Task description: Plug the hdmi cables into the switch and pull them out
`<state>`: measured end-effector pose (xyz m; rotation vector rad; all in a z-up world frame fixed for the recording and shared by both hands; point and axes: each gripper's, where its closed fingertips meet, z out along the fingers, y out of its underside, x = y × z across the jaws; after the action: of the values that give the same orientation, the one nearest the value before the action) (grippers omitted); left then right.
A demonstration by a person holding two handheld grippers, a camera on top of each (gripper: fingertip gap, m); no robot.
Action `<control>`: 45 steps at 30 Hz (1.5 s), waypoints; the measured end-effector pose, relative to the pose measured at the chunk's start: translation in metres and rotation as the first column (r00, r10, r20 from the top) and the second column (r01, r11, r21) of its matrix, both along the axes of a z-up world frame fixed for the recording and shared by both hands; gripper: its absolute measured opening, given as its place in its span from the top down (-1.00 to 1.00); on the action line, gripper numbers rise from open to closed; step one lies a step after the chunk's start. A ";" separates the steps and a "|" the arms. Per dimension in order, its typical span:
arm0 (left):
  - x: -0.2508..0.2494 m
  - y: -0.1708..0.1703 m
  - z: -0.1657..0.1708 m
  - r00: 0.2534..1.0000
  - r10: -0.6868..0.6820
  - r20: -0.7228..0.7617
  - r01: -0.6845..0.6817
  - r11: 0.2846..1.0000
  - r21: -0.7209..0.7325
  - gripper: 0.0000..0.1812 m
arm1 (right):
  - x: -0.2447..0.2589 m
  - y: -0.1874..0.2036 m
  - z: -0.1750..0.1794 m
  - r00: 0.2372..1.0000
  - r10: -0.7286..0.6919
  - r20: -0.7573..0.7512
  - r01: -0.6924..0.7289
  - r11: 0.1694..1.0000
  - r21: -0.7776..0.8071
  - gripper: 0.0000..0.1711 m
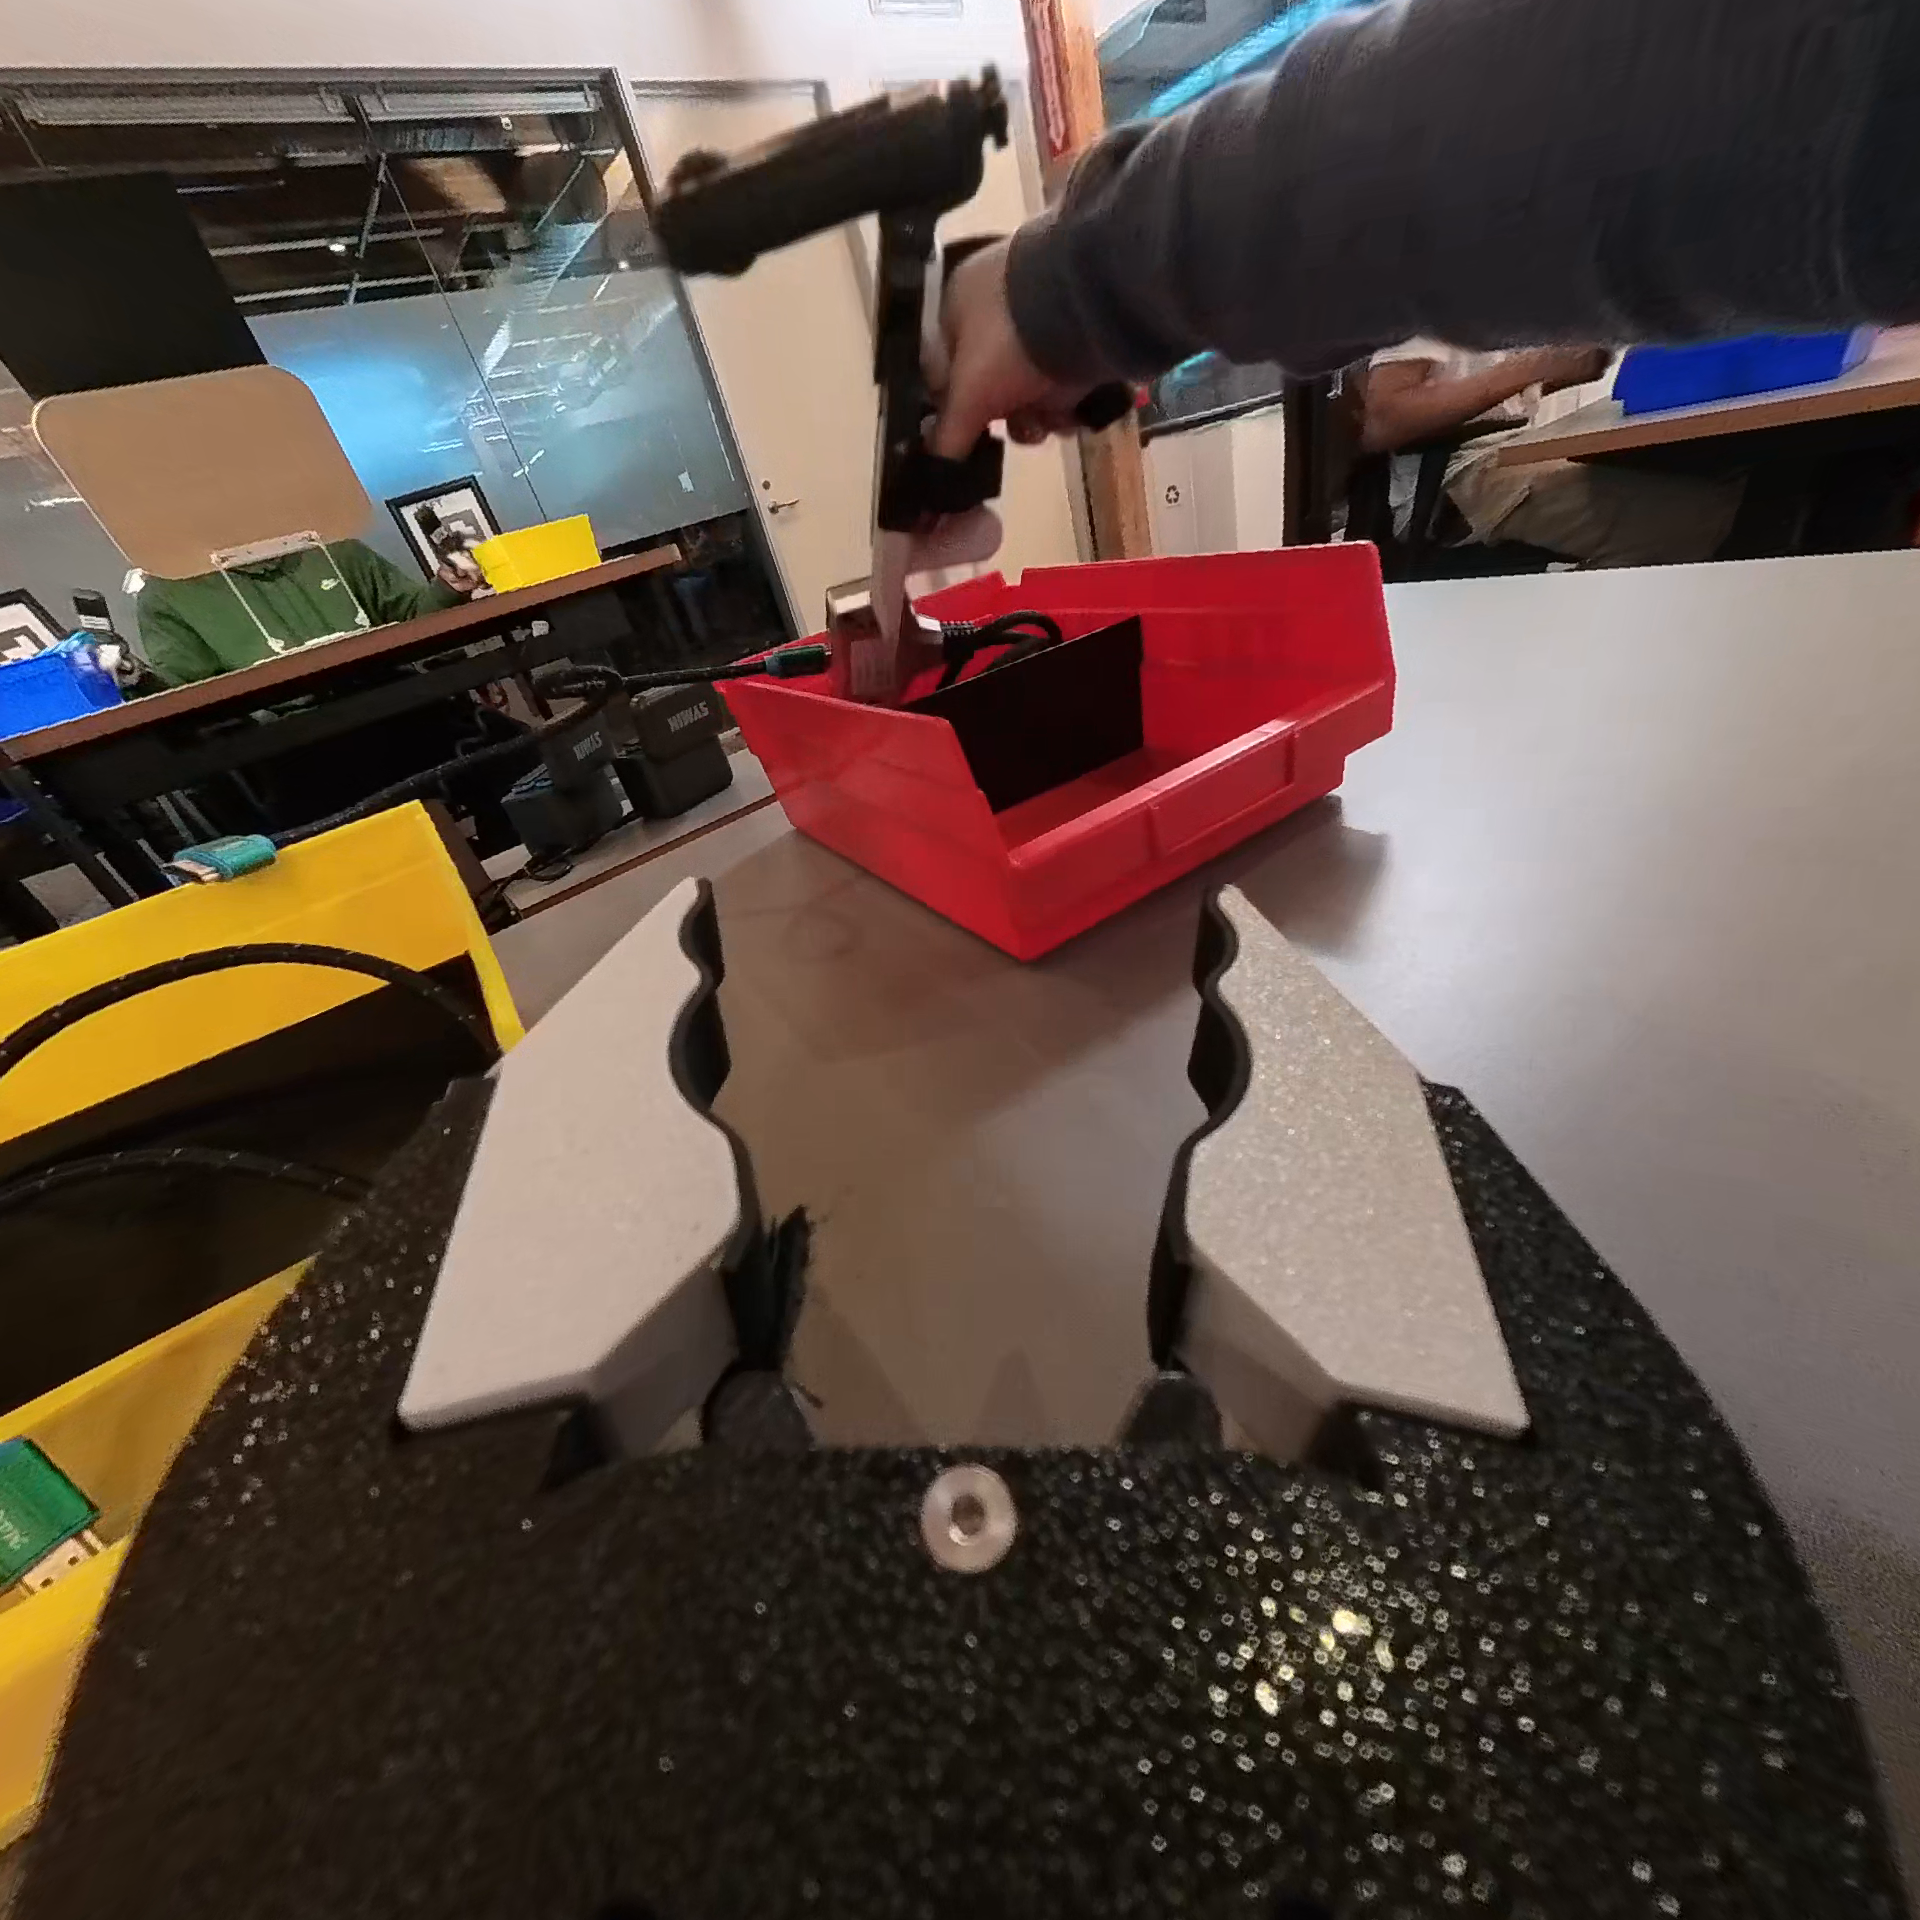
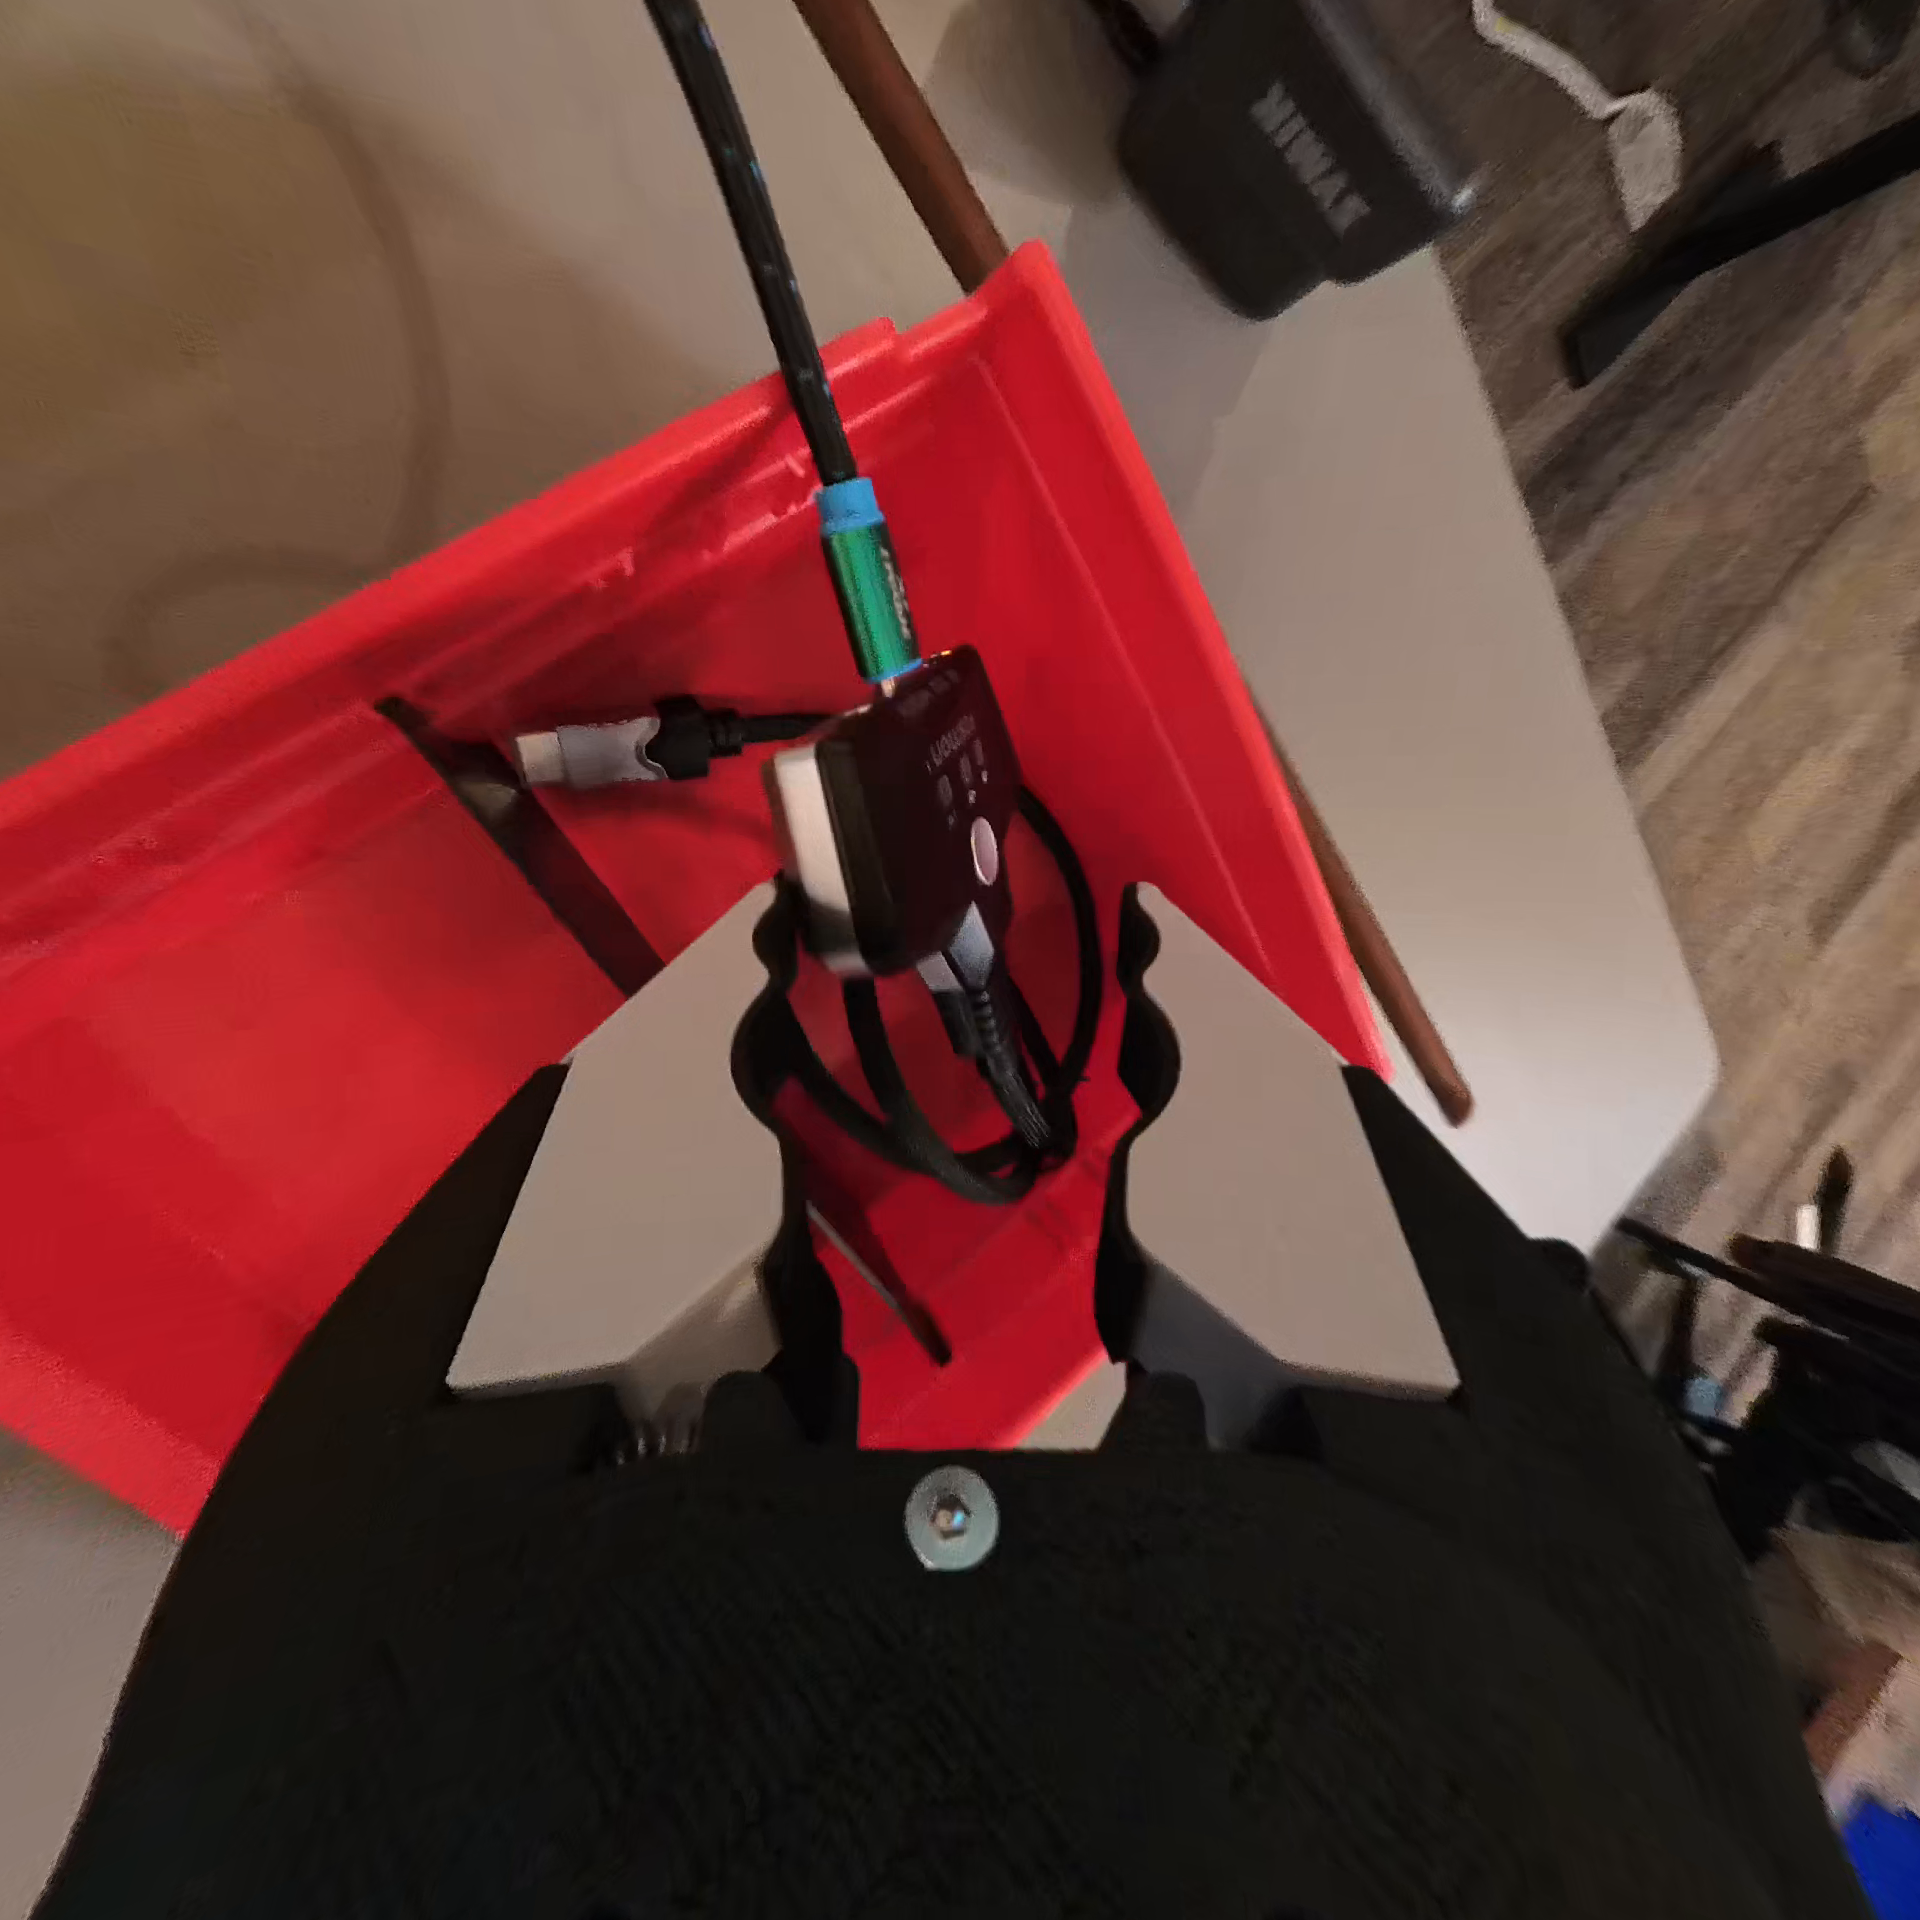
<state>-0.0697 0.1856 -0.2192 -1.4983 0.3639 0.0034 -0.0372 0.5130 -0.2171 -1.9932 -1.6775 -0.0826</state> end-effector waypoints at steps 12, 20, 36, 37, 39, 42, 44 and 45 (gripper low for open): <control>-0.006 -0.004 0.009 0.999 0.044 -0.006 -0.044 0.998 0.051 -0.02 | -0.003 -0.168 0.148 0.474 0.270 -0.838 0.117 0.924 0.365 0.31; -0.023 -0.010 0.017 0.995 0.099 0.017 -0.100 0.991 0.091 0.00 | 0.021 -0.193 0.110 0.249 0.355 -0.901 0.278 0.865 0.417 0.42; -0.077 0.014 0.009 0.893 0.381 -0.241 -0.397 0.918 -0.020 -0.01 | -0.124 -0.132 0.070 0.770 0.302 -0.562 -0.232 0.953 0.194 0.41; -0.088 0.020 0.010 0.876 0.403 -0.265 -0.430 0.901 -0.052 -0.02 | -0.128 -0.126 0.064 0.795 0.291 -0.533 -0.224 0.956 0.187 0.41; -0.109 0.034 0.000 0.853 0.416 -0.316 -0.485 0.856 -0.181 -0.05 | -0.138 -0.115 0.052 0.839 0.268 -0.474 -0.216 0.963 0.163 0.41; -0.122 0.052 -0.035 0.882 0.351 -0.313 -0.461 0.776 -0.430 -0.02 | -0.153 -0.098 0.028 0.899 0.239 -0.367 -0.214 0.971 0.108 0.44; -0.124 0.058 -0.058 0.907 0.310 -0.286 -0.420 0.718 -0.555 0.04 | -0.161 -0.085 0.012 0.930 0.226 -0.290 -0.208 0.974 0.091 0.48; -0.119 0.060 -0.065 0.928 0.283 -0.242 -0.372 0.711 -0.596 0.13 | -0.164 -0.079 0.005 0.941 0.219 -0.257 -0.205 0.976 0.079 0.48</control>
<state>-0.1884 0.2459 -0.2842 -2.2397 0.1998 0.2963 -0.2011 0.4336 -0.2121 -1.6891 -1.6830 0.2071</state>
